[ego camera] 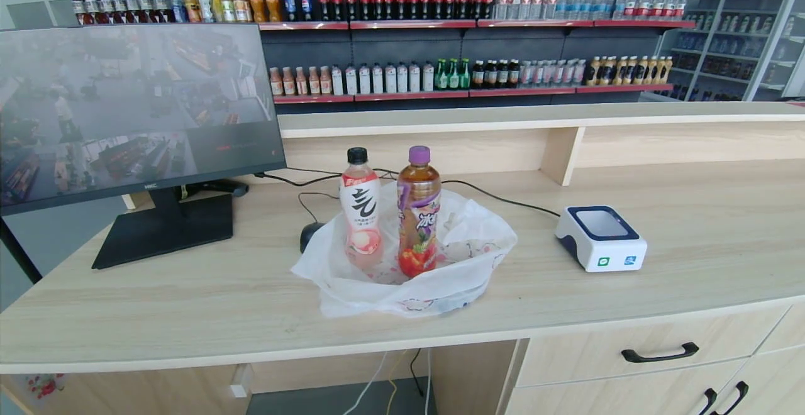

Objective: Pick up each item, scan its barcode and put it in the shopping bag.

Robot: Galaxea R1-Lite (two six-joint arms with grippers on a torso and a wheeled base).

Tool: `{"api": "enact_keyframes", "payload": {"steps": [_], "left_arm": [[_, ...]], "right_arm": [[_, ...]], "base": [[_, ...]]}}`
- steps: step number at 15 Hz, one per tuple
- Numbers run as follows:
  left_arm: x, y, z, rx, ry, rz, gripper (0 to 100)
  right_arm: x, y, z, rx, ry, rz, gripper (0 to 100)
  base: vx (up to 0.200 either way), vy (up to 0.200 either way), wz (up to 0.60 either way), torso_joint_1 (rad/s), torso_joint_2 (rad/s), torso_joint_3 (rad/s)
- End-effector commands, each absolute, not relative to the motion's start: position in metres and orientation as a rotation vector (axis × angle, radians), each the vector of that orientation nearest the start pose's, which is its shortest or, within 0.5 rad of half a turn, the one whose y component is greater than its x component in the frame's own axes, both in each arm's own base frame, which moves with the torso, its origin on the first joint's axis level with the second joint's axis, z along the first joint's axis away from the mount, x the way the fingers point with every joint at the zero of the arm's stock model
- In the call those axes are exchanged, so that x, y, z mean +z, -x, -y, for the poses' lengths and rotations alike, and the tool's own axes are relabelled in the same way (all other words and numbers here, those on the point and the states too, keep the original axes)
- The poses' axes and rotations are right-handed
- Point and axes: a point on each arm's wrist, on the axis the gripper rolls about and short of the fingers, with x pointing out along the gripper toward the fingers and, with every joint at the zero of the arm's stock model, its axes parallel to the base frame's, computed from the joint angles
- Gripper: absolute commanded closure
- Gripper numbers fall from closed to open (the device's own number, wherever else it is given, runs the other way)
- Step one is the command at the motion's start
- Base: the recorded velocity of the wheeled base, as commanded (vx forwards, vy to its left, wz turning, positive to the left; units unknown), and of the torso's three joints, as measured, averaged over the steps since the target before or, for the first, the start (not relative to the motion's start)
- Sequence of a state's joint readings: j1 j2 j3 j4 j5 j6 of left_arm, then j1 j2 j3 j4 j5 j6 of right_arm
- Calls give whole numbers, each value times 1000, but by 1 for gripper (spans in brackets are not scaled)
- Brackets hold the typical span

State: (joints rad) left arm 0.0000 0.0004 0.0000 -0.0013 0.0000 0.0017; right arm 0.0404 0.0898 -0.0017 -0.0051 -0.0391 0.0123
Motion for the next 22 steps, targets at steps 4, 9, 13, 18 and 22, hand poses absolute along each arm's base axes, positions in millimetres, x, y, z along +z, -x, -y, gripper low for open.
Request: {"api": "enact_keyframes", "payload": {"steps": [4, 9, 13, 18, 22], "left_arm": [[76, 23, 0, 0, 0, 2, 0], [76, 23, 0, 0, 0, 2, 0], [76, 23, 0, 0, 0, 2, 0], [76, 23, 0, 0, -2, 2, 0], [75, 23, 0, 0, -3, 0, 0]], "right_arm": [[76, 23, 1, -31, -32, 7, 0], [76, 23, 1, -32, -48, 7, 0], [76, 23, 1, -32, -52, 7, 0], [76, 23, 1, -32, -51, 5, 0], [76, 23, 1, -32, -51, 7, 0]], "base": [[0, 0, 0, 0, 0, 0], [0, 0, 0, 0, 0, 0], [0, 0, 0, 0, 0, 0], [0, 0, 0, 0, 0, 0], [0, 0, 0, 0, 0, 0]]}}
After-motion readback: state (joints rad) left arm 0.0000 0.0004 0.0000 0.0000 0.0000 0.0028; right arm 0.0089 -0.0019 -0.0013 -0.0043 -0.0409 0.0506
